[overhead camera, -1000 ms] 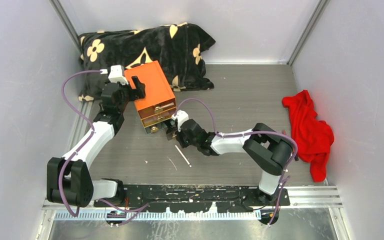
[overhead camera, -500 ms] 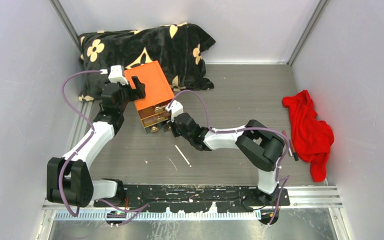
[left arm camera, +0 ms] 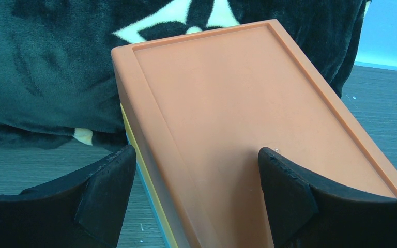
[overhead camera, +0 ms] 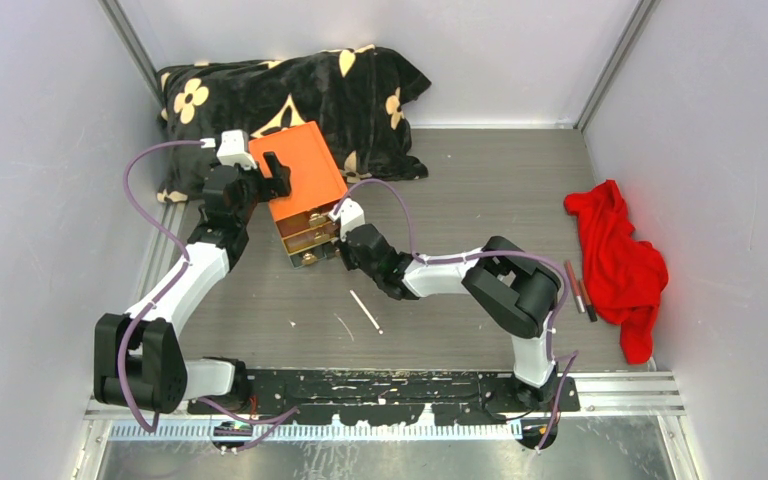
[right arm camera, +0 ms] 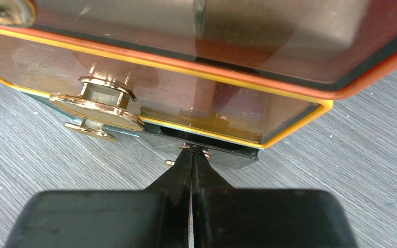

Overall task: Organize the makeup
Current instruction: Close the drawer in the storage box.

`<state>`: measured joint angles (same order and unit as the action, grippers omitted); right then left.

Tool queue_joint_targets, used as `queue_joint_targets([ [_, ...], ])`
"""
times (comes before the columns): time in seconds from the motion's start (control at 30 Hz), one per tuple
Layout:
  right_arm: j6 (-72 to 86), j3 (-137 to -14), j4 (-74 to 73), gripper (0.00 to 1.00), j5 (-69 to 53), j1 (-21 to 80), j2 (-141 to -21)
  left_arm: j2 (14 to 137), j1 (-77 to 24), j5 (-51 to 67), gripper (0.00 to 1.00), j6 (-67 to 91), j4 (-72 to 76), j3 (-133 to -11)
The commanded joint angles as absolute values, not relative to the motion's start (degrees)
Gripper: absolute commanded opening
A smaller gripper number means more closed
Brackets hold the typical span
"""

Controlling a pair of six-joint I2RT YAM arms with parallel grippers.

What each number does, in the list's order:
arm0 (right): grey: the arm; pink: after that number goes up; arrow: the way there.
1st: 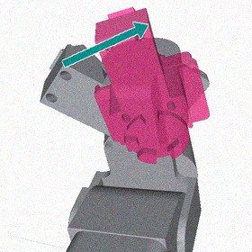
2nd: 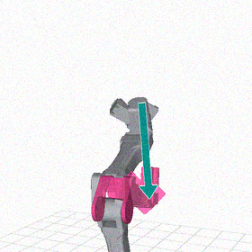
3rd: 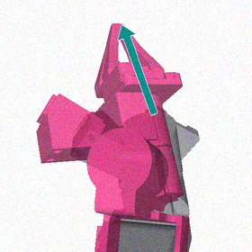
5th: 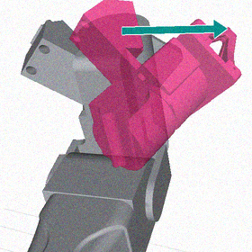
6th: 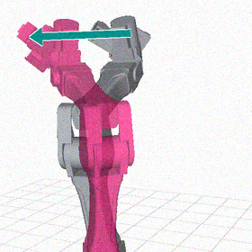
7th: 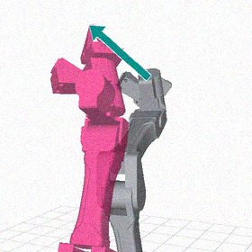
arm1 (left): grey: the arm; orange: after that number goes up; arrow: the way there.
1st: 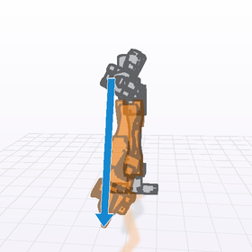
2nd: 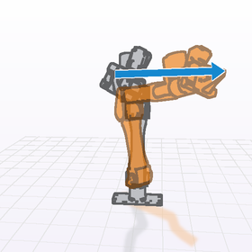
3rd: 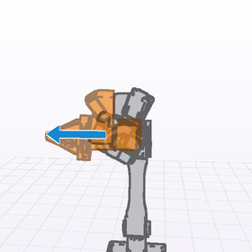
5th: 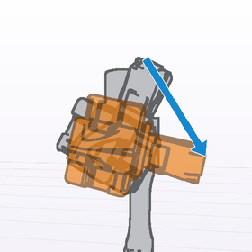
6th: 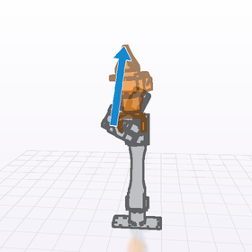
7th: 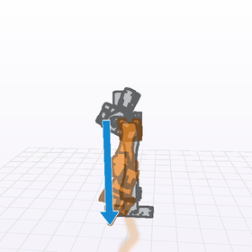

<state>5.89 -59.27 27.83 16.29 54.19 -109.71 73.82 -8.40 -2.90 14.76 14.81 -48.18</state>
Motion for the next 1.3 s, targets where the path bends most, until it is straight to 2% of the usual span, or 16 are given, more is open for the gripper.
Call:
queue_joint_targets([
  [0.0,4.28,-59.99,31.13,0.01,19.39,53.69,-108.63,76.86,-8.24,-3.92,0.86,11.12,1.81,-45.56],
  [0.3,0.92,-63.02,31.68,0.01,20.56,53.70,-111.30,76.37,-8.26,-4.03,0.86,11.15,1.72,-45.45],
  [0.47,1.23,-61.71,29.54,0.02,20.68,53.83,-108.17,77.17,-8.25,-3.86,0.86,11.11,1.76,-45.59],
  [0.67,-1.59,-56.11,28.62,0.14,23.33,56.45,-99.79,77.69,-8.26,-3.93,0.86,10.96,1.85,-46.04],
  [0.77,-3.67,-55.33,27.73,0.26,24.53,59.97,-97.01,78.25,-8.26,-4.15,0.86,10.94,1.93,-46.27],
  [0.83,-4.14,-55.72,27.03,0.44,25.72,62.28,-96.69,78.56,-8.26,-4.12,0.86,10.91,1.93,-46.31],
  [0.93,-3.30,-56.66,26.78,0.66,25.46,64.58,-97.65,78.68,-8.27,-4.15,0.86,10.94,1.94,-46.37],
  [0.97,-2.64,-57.20,26.92,0.70,25.23,65.03,-98.44,78.59,-8.26,-4.21,0.86,10.97,1.91,-46.31],
  [1.07,0.12,-59.49,27.32,0.74,23.40,65.70,-101.79,78.01,-8.26,-4.47,0.86,10.83,1.85,-46.19],
  [1.13,1.21,-61.28,28.01,0.83,23.10,66.00,-104.43,77.88,-8.26,-4.59,0.86,10.80,1.64,-46.14],
  [1.2,1.88,-63.14,28.75,0.99,23.54,66.06,-107.02,77.77,-8.26,-4.51,0.86,10.86,1.43,-45.98],
  [1.27,2.47,-65.19,29.51,1.00,24.48,66.01,-109.61,77.41,-8.26,-4.40,0.86,11.04,1.72,-45.46],
])
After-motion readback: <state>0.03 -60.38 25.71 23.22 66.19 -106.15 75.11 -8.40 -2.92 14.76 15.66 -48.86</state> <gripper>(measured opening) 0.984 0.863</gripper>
